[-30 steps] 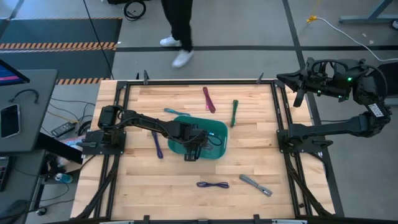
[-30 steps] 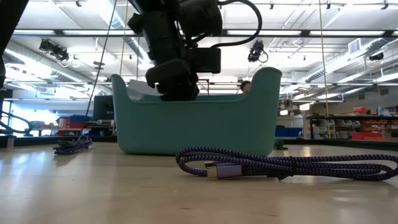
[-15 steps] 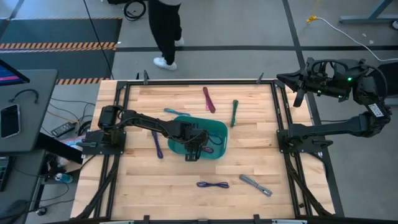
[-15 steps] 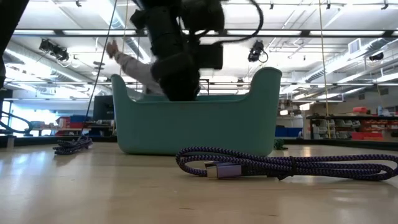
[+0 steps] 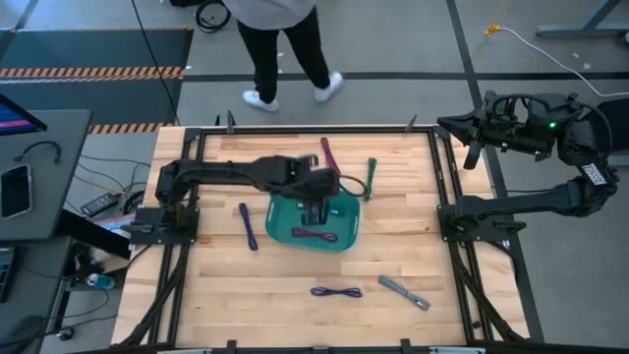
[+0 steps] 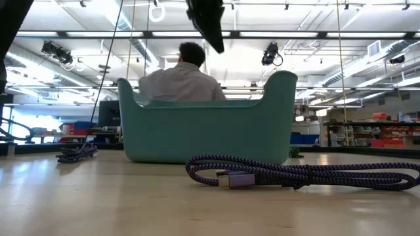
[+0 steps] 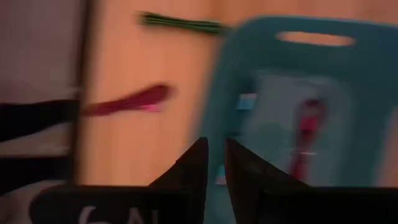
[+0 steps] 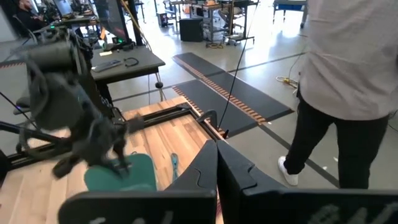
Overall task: Pick and place USB-C Cables
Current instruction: Put the white charger cable into the blue bin
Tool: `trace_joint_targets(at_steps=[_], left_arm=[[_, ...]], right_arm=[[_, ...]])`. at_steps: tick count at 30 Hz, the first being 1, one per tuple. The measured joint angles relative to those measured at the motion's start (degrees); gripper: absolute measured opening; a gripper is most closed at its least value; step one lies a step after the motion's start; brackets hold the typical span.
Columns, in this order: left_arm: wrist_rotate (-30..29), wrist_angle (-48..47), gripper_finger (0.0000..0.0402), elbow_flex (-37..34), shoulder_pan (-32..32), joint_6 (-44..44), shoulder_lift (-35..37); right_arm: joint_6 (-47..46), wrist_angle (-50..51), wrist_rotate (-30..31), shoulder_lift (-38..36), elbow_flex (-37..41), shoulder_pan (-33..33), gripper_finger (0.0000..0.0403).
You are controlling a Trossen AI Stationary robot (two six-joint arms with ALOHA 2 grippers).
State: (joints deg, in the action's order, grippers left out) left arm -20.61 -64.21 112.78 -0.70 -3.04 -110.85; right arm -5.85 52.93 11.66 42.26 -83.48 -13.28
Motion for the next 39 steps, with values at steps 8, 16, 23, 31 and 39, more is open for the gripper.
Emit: trace_joint_targets(at_steps=[8, 16, 23, 31, 39], left_arm=[[-6.3, -11.8, 0.0063, 7.9, 6.1, 6.7, 0.1], [-4.3, -25.6, 0.0099, 4.4, 7.6, 16.7, 1.3], [-3.1, -25.6, 0.0117, 1.1, 5.0, 22.6, 7.4], [-9.5, -25.8, 0.0117, 1.0, 2.0, 31.3, 17.9], [-15.5, -25.8, 0.0117, 1.0, 0.4, 33.5, 25.2]], right_arm=[[0.3, 0.0, -1.3, 0.0, 0.0, 0.0, 0.0001], [0.0, 0.0, -1.3, 0.0, 0.0, 0.0, 0.0012], [-3.1, 5.9, -0.8, 1.9, 0.0, 0.0, 0.0042], [-12.6, 18.0, -7.3, 6.2, 0.0, 0.0, 0.0058], [-21.5, 20.4, -21.8, 12.8, 0.0, 2.8, 0.0057]])
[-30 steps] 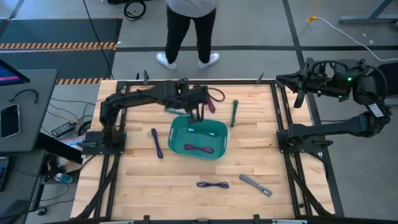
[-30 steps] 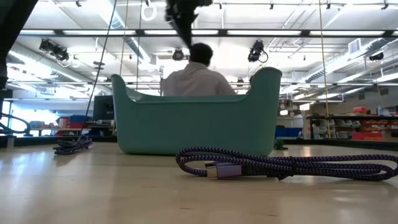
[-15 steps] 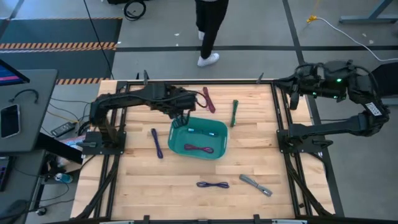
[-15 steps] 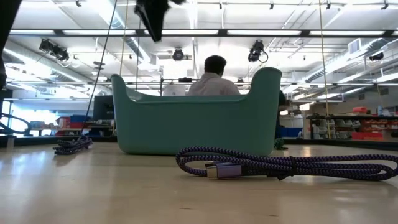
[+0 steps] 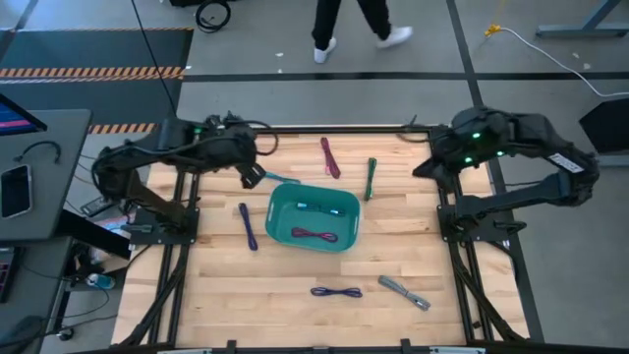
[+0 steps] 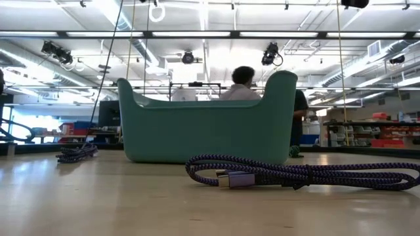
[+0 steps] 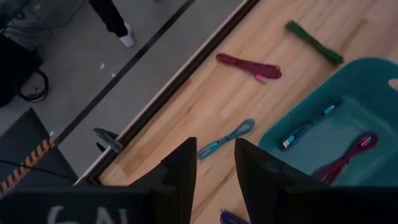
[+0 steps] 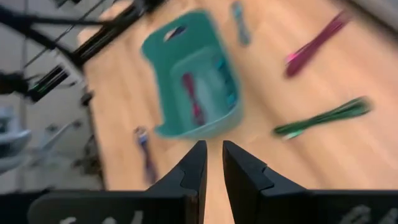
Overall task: Pick and place USB-C Cables
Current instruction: Put the white charger cable into the blue bin
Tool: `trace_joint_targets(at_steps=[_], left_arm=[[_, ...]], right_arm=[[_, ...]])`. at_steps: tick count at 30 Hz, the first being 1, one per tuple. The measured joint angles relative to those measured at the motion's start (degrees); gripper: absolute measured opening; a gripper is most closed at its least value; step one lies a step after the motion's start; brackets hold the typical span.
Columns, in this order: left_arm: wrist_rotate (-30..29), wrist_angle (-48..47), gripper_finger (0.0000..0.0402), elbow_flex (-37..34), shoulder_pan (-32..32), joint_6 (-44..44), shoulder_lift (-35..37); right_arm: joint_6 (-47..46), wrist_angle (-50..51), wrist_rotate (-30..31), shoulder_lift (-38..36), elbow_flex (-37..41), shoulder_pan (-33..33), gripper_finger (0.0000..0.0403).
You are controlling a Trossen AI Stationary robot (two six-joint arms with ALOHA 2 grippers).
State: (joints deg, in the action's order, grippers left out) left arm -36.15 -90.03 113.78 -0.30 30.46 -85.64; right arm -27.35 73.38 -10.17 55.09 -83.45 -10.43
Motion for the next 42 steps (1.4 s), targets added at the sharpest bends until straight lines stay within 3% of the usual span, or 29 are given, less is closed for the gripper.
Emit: trace_joint_targets(at_steps=[7, 16, 27, 37, 42], left_arm=[[-0.2, 0.0, 0.0117, -0.1, 0.0, -1.4, 2.6], [-0.1, 0.0, 0.0117, 0.0, 0.0, -5.2, 2.9], [-0.1, 0.0, 0.0117, 0.0, 0.0, -7.7, 2.9], [-0.2, 0.0, 0.0117, 0.0, 0.1, -10.6, 2.9], [-0.1, 0.0, 0.0117, 0.0, 0.1, -13.1, 2.9]], right_arm=[[-9.6, 2.5, -6.0, 7.6, 0.0, 8.4, 0.0057], [-24.2, 7.6, -0.9, 17.7, 0.0, 22.8, 0.0070], [-41.1, 7.1, 0.5, 32.1, 0.0, 37.6, 0.0151], [-54.1, -9.1, 2.3, 43.3, 0.0, 45.4, 0.0204], [-56.4, -9.1, -0.2, 49.8, 0.0, 47.8, 0.0206]])
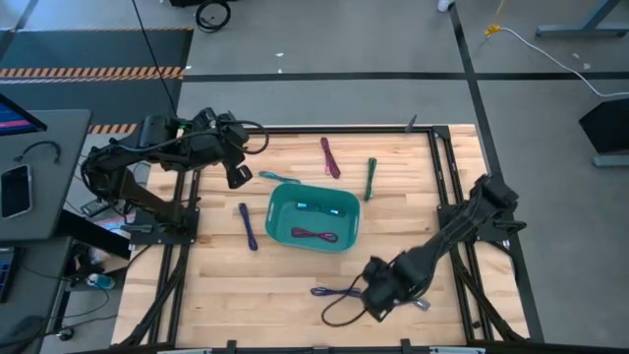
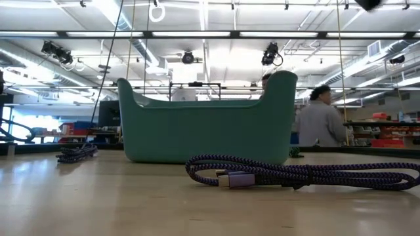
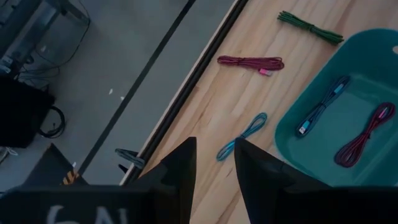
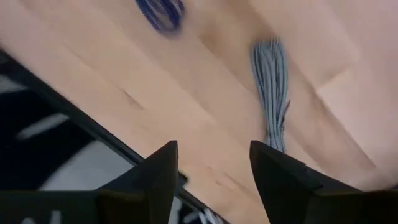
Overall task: Pick and place USB-C Cables
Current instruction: Put the white charger cable into the blue bin
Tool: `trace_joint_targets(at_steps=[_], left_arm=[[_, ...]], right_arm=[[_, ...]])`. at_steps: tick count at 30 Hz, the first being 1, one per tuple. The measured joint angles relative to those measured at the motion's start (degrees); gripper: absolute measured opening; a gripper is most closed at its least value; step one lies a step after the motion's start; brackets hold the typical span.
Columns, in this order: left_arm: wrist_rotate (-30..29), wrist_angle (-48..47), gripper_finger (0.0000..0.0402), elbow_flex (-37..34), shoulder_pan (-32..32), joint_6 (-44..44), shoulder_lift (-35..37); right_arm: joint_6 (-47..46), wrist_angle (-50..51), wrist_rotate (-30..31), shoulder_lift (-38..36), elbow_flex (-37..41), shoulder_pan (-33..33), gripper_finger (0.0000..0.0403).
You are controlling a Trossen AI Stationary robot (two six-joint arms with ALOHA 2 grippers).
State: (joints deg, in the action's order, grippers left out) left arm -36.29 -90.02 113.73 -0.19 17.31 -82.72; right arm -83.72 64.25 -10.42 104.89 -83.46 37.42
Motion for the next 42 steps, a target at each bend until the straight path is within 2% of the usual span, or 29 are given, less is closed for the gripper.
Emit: trace_joint_targets(at_steps=[6, 13, 19, 29, 33, 42], left_arm=[[0.0, 0.0, 0.0117, 0.0, 0.0, -0.2, 0.0], [0.0, 0.0, 0.0117, 0.0, 0.0, -0.8, 0.0], [0.0, 0.0, 0.0117, 0.0, 0.0, -0.7, 0.0], [0.0, 0.0, 0.0117, 0.0, 0.0, -0.5, 0.0], [0.0, 0.0, 0.0117, 0.0, 0.0, -0.5, 0.0], [0.0, 0.0, 0.0117, 0.0, 0.0, -0.3, 0.0]], right_arm=[[3.1, -0.2, -5.2, 6.1, 0.0, 1.5, 0.0208], [6.0, 0.2, -5.7, 7.5, 3.5, 1.4, 0.0208], [2.1, -1.3, -5.9, 1.3, 12.9, 1.4, 0.0208], [-9.7, -15.2, -0.7, -13.6, 27.1, 1.4, 0.0208], [-11.2, -17.8, 1.6, -15.1, 29.5, 1.4, 0.0208], [-11.3, -22.5, 1.8, -15.0, 32.9, 1.4, 0.0208]])
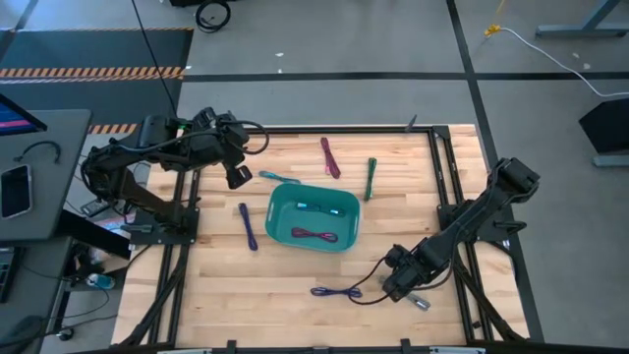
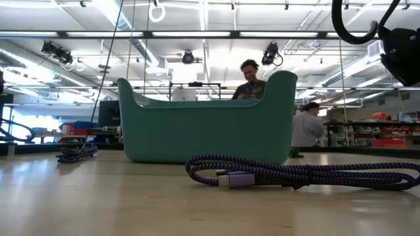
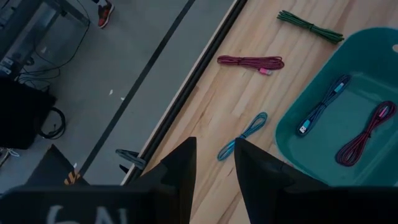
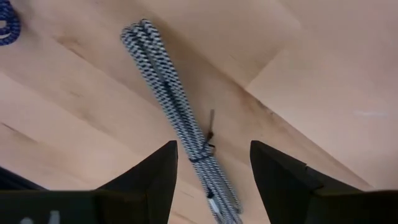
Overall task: Pick and place USB-C Cables
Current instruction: Put the white charger cable into the blue bin
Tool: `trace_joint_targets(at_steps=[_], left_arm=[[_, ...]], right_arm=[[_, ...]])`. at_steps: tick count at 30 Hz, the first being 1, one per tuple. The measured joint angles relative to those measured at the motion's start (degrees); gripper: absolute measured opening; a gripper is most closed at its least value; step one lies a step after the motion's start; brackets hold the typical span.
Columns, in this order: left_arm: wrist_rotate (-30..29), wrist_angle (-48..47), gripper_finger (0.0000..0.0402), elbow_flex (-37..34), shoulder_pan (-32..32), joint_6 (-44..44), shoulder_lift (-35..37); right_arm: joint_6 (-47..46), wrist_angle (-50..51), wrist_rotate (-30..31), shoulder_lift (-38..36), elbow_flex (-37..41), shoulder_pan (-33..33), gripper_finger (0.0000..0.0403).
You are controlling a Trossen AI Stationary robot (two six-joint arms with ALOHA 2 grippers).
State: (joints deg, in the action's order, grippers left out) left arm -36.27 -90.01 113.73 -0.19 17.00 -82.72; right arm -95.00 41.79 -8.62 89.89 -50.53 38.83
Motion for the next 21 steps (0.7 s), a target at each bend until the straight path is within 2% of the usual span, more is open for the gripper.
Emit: trace_joint_targets(at_steps=[21], left_arm=[[0.0, 0.0, 0.0117, 0.0, 0.0, 0.0, 0.0]], right_arm=[[-2.7, -11.8, 1.6, 0.0, 4.6, 1.3, 0.0208]])
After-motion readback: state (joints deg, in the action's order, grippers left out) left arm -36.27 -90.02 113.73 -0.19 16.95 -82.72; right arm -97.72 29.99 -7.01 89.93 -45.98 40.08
